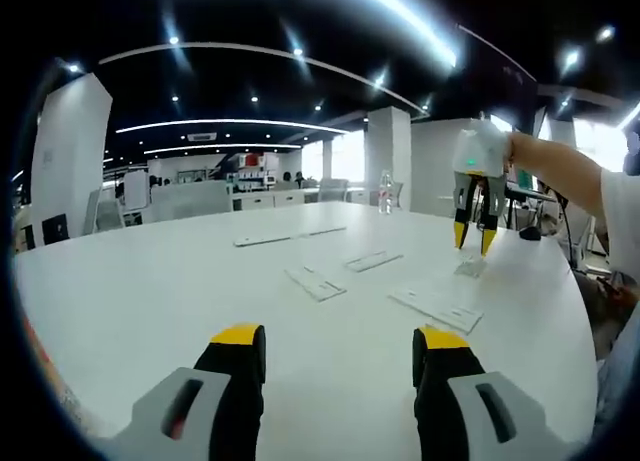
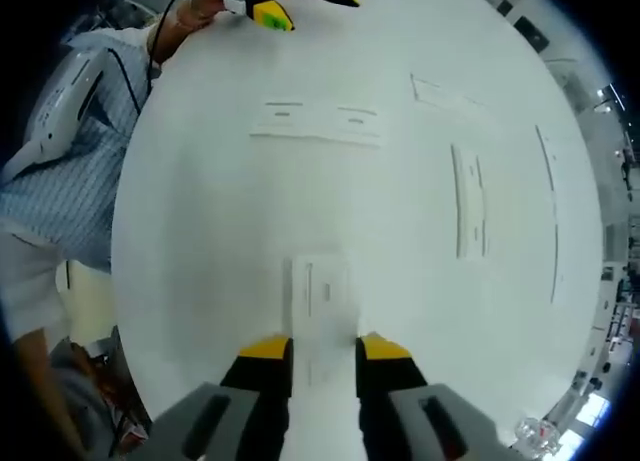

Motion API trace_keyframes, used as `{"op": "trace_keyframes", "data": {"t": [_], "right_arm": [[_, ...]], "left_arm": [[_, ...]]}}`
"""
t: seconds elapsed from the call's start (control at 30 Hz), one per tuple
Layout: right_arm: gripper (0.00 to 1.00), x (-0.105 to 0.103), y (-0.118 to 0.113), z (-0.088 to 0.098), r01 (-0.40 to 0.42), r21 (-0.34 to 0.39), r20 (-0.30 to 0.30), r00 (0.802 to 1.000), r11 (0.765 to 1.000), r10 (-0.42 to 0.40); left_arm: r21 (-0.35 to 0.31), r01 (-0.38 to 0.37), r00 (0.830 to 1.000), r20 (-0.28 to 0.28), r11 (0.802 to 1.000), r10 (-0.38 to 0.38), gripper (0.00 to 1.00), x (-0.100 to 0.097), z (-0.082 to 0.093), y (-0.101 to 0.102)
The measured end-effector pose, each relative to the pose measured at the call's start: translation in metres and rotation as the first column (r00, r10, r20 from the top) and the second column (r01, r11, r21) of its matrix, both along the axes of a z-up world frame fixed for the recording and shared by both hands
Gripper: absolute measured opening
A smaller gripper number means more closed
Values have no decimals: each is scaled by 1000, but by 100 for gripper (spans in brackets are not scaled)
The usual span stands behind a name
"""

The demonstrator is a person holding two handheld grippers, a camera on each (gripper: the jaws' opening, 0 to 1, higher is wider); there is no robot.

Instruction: Locate the socket holder cover, grip the socket holder cover, clip it into the socket holder slot.

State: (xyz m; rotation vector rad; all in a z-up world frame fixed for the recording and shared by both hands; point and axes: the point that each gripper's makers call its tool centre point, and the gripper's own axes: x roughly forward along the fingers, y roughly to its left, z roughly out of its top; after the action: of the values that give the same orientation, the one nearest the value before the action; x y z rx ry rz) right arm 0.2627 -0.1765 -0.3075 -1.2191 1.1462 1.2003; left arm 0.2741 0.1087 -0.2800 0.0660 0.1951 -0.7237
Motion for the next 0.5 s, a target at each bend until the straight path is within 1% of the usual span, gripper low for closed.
{"op": "trace_keyframes", "data": {"t": [0.1,0.17,0.23,0.27,0.37,0.43,0.5], "right_arm": [[26,5,-3,5,5,-5,13,1000,1000,-5],[26,11,-6,10,22,-12,18,1000,1000,-22],[26,17,-7,15,29,-15,30,999,999,-29],[26,21,-7,18,32,-14,38,999,999,-32],[26,35,-8,25,24,-13,73,997,1000,-23],[26,46,-10,28,33,-14,86,996,999,-32],[26,52,-10,28,42,-14,89,995,999,-41]], "left_arm": [[-3,1,1000,5,1000,-1,60,-1,1,0],[-5,8,1000,5,1000,-8,59,-2,2,-2],[-17,35,999,-14,999,-35,60,-5,0,-6],[-27,46,999,-25,999,-47,60,-7,-1,-8],[-49,57,998,-25,997,-58,60,-8,1,-9],[-59,62,998,-23,996,-63,60,-9,3,-10],[-71,71,997,-17,995,-72,62,-10,5,-11]]}}
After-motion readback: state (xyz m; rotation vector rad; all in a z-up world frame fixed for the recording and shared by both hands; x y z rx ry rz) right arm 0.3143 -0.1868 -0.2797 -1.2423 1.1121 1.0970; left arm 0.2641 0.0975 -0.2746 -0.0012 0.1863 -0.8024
